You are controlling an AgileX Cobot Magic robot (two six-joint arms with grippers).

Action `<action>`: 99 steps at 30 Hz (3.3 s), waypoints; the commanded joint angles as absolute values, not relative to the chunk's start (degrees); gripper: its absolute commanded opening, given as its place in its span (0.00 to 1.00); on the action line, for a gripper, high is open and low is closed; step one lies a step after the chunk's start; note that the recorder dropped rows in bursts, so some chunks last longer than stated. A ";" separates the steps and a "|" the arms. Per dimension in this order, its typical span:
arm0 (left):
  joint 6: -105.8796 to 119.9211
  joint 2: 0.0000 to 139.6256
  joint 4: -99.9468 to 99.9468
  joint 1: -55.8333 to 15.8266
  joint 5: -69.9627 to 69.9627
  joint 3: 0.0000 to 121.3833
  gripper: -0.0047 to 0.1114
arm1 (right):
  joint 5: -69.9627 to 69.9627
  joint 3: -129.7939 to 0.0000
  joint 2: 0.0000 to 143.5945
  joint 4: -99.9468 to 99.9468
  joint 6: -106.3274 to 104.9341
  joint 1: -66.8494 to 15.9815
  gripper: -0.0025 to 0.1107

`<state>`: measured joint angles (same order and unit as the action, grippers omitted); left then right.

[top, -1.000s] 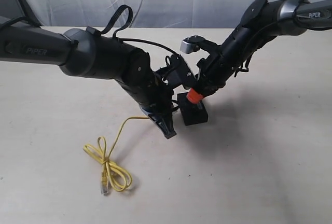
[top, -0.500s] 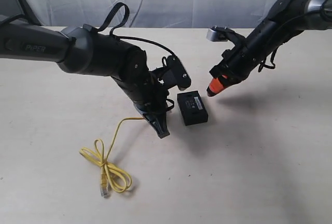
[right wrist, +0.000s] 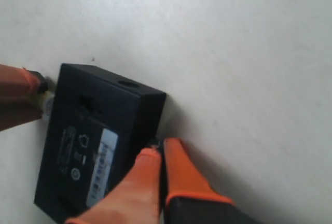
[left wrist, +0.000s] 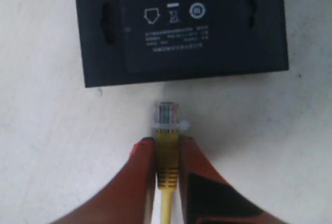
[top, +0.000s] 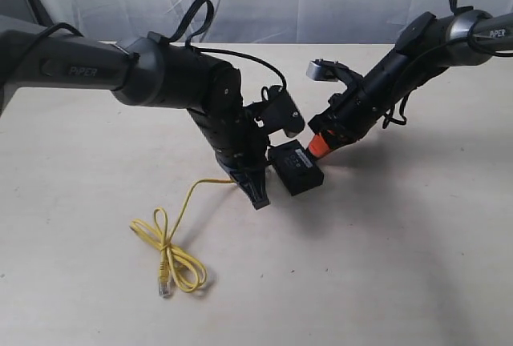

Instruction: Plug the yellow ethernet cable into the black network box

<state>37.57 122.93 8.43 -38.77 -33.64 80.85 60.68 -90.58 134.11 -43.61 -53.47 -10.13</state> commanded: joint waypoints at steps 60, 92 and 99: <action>28.90 123.63 7.02 -38.93 -34.38 84.65 0.04 | 62.23 -90.65 135.10 -42.53 -53.92 -11.42 0.01; 23.93 123.63 12.06 -38.82 -29.06 84.92 0.04 | 64.34 -90.65 135.54 -45.28 -50.19 -12.68 0.01; 23.93 123.63 13.55 -38.82 -26.78 84.92 0.04 | 65.23 -90.65 135.54 -46.15 -50.30 -13.76 0.01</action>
